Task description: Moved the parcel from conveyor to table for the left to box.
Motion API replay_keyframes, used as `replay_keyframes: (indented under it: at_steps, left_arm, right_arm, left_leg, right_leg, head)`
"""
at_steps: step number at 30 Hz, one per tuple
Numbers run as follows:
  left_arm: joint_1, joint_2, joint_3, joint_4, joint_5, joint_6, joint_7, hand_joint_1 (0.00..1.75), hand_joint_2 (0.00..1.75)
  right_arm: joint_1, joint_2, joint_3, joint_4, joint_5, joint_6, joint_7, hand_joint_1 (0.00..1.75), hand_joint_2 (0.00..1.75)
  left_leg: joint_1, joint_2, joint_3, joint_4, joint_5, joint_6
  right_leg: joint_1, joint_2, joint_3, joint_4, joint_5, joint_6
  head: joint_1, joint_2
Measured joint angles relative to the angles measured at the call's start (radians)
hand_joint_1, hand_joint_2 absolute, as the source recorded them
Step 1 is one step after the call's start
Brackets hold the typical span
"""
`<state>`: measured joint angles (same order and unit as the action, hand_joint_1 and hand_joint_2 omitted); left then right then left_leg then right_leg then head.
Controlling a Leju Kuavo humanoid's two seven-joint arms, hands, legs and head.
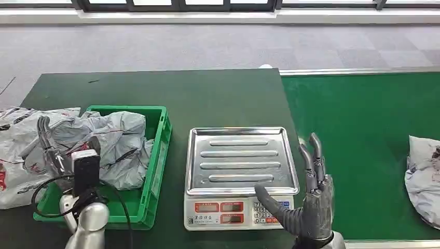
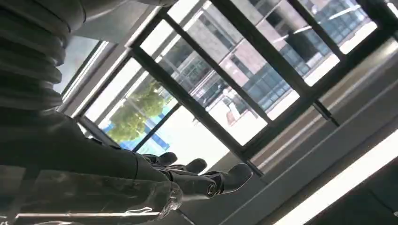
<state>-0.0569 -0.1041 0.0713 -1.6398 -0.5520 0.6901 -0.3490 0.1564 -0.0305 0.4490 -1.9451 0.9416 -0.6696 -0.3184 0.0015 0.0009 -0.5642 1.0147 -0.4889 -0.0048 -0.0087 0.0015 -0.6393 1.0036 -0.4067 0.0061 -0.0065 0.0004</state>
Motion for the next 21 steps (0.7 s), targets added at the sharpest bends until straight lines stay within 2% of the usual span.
replay_keyframes:
  at_steps: [4,9,13,21]
  left_arm:
    - [0.042,-0.003,-0.025,-0.089,0.085,0.0,-0.023,0.0,0.0]
    - [0.085,-0.008,-0.067,-0.16,0.212,0.006,-0.103,0.0,0.0]
    - [0.109,0.002,-0.129,-0.205,0.234,-0.033,-0.105,0.0,0.0]
    - [0.133,0.023,-0.154,-0.237,0.304,-0.115,-0.107,0.0,0.0]
  right_arm:
    - [-0.015,-0.006,-0.044,0.009,0.08,0.025,0.079,0.0,1.75]
    - [-0.053,-0.022,-0.133,0.058,0.226,0.167,0.256,0.0,1.75]
    - [-0.15,-0.084,-0.281,0.231,0.288,0.336,0.359,0.0,1.75]
    - [-0.261,-0.192,-0.418,0.548,0.412,0.504,0.468,0.0,1.75]
  left_leg:
    - [0.0,0.0,-0.003,0.0,-0.002,0.001]
    - [0.0,0.0,-0.002,0.0,-0.002,0.001]
    - [-0.001,-0.001,-0.002,0.001,-0.001,0.003]
    - [-0.002,-0.003,0.005,0.001,-0.001,0.004]
  right_leg:
    - [0.0,-0.001,0.002,0.0,-0.003,0.002]
    - [0.0,0.0,0.003,0.0,-0.002,0.001]
    - [-0.001,-0.001,0.005,-0.001,-0.001,0.003]
    - [-0.002,-0.003,0.003,-0.002,0.0,0.005]
  head:
    - [0.0,0.0]
    - [0.0,0.0]
    - [0.0,0.0]
    - [0.0,0.0]
